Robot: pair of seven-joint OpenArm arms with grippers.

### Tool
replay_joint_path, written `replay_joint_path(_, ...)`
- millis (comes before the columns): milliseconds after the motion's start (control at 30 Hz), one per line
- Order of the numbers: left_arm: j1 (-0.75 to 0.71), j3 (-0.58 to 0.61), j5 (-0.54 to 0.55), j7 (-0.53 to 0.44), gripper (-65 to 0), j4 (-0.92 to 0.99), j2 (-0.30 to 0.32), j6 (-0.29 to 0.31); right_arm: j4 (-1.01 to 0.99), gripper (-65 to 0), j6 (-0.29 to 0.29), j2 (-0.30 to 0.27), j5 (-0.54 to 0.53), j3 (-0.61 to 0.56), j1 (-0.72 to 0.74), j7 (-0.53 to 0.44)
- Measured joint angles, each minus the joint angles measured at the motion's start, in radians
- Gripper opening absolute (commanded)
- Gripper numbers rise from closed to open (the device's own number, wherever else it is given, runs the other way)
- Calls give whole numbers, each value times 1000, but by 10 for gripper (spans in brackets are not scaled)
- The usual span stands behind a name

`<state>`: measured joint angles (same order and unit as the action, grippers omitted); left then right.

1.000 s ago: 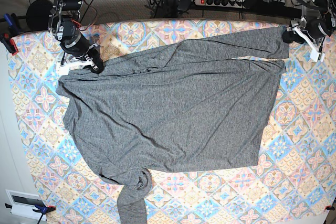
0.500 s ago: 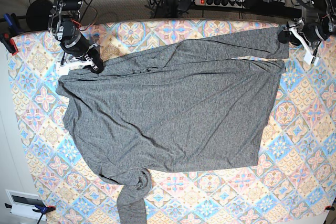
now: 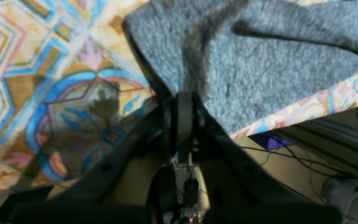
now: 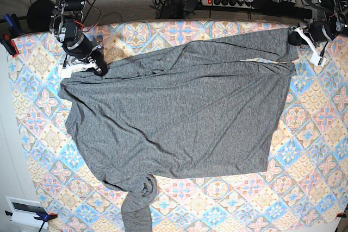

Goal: Layout the t-shirt on the table in an organized manner, then fold the t-shirt properly
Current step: 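Hold the shirt shoulder with the right gripper and the side edge with the left, then pull the shirt edge taut between both grippers, folding the sleeve under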

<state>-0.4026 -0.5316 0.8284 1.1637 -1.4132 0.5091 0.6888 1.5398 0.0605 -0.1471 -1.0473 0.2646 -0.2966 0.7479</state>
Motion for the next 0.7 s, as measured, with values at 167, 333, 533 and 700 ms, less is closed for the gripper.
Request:
replay_joint_path(167,-1,0,-2,4,-650,-12,0,0,6,-650,3,0,8,0,0,0)
replay_joint_path(333,-20,4,-14,37,-650,-101,-14,3,73,-650,33,4,51,-9,-7,50)
replay_joint_path(533,-71,12,-28,17,-650,-237,-10,8,126,-650,23,21,20,-30,-50,127)
replay_joint_path(700,-72,8,-21,-22,-650,-265,24,8,142,-650,27,13,34,-2,-44,123)
